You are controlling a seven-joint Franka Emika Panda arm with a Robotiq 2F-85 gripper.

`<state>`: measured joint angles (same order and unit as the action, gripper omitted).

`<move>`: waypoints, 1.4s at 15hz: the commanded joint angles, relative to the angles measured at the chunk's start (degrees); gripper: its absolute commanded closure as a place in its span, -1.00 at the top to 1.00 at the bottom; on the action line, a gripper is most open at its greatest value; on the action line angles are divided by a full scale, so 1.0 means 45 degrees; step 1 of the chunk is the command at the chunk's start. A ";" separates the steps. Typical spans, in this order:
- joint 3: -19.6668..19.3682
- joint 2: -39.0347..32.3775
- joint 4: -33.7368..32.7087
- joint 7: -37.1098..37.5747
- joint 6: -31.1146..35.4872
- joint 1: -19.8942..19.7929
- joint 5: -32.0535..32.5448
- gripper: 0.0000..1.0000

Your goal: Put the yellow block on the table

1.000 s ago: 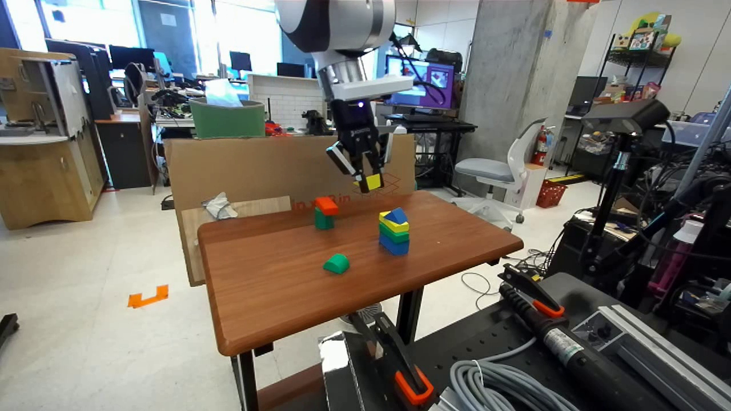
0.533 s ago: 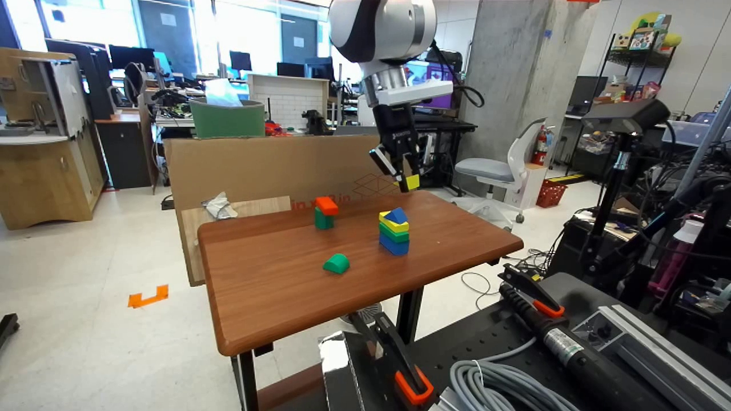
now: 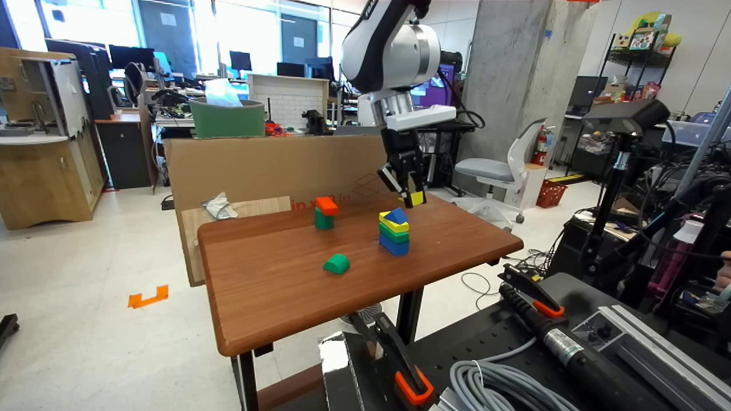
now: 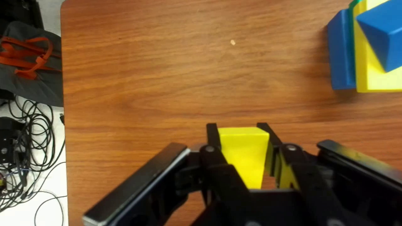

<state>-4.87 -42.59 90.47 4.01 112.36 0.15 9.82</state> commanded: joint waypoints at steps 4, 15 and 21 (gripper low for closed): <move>0.0157 -0.2252 -0.2557 -0.0494 -0.0491 -0.0479 -0.0354 -0.82; 0.0188 -0.0204 -0.0338 -0.1108 0.0112 -0.0312 -0.0003 0.89; 0.0380 0.3451 0.3207 -0.1464 0.2065 -0.0200 0.0146 1.00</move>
<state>-4.05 -37.38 93.76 -1.48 116.67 -0.74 9.95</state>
